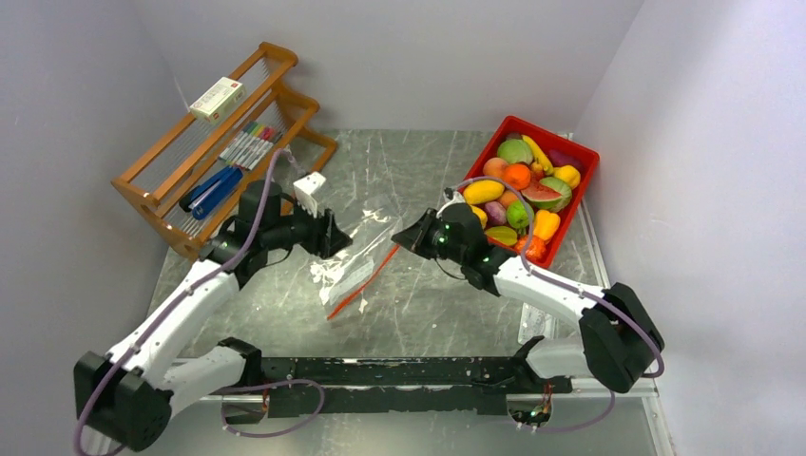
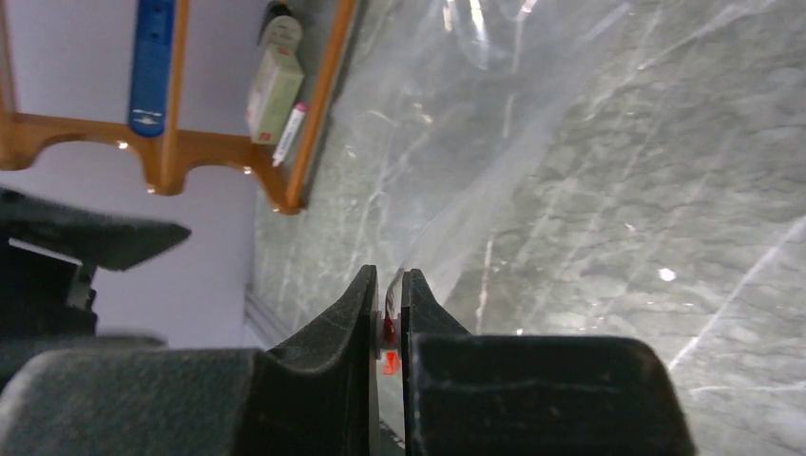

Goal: Place the food in the zip-top bag and seal the zipper
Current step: Pick up the zipper food storage bag at the center of the board, then open the zipper of the food storage bag.

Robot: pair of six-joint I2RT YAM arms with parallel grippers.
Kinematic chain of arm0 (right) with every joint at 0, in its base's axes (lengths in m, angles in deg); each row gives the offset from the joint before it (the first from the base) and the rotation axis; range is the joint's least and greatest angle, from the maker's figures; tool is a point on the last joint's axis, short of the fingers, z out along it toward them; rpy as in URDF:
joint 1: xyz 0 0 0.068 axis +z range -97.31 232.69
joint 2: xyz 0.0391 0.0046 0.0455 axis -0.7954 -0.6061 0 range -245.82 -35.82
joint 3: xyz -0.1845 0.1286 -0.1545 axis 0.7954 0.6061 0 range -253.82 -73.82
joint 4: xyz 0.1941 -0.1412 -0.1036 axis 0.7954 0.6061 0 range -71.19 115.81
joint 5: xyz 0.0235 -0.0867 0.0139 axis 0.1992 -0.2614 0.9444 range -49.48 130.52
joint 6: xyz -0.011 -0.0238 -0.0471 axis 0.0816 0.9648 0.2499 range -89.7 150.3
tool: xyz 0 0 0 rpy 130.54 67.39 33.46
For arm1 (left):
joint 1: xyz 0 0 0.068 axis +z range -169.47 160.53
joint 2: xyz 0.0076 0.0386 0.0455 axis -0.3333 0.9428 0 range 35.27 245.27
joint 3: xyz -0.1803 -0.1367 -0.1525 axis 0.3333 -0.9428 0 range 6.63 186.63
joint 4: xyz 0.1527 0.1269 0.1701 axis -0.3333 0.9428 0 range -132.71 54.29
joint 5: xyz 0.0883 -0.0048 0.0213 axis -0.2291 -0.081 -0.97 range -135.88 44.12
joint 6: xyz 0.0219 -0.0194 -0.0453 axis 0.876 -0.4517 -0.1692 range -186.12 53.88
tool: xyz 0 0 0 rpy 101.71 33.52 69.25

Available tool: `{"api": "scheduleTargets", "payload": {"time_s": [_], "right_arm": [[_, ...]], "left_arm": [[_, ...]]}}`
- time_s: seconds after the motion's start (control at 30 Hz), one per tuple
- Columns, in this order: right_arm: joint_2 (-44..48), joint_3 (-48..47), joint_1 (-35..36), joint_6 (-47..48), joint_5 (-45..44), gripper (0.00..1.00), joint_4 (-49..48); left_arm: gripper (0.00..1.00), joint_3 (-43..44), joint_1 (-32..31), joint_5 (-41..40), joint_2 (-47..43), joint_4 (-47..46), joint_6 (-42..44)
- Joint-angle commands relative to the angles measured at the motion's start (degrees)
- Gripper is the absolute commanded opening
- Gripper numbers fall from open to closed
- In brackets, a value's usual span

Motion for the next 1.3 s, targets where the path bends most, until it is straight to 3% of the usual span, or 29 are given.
{"api": "scheduleTargets", "payload": {"time_s": [0.0,0.2,0.43,0.7,0.97,1.27], "right_arm": [[1.4,-2.2,-1.7,-5.4,8.0,0.00,0.7],[1.5,-0.7,-2.7,-13.8,13.4,0.00,-4.9],[1.3,-0.2,-2.9,-16.2,13.2,0.00,-6.2],[1.2,0.7,-3.0,-16.6,12.8,0.00,-7.3],[1.0,0.1,-3.7,-16.3,13.1,0.00,-6.1],[0.6,0.2,-4.2,-15.8,13.3,0.00,-5.7]], "left_arm": [[0.60,0.4,-3.1,9.6,-3.9,2.4,14.8],[0.68,1.1,-5.2,14.1,-1.9,9.1,22.1],[0.69,-2.3,-9.4,13.7,-1.7,7.0,22.4],[0.61,-3.2,-12.2,8.8,-1.1,8.0,23.3],[0.54,-0.1,-16.2,-2.7,1.4,10.7,27.0],[0.53,-1.4,-16.8,-4.0,-0.5,9.9,28.1]]}}
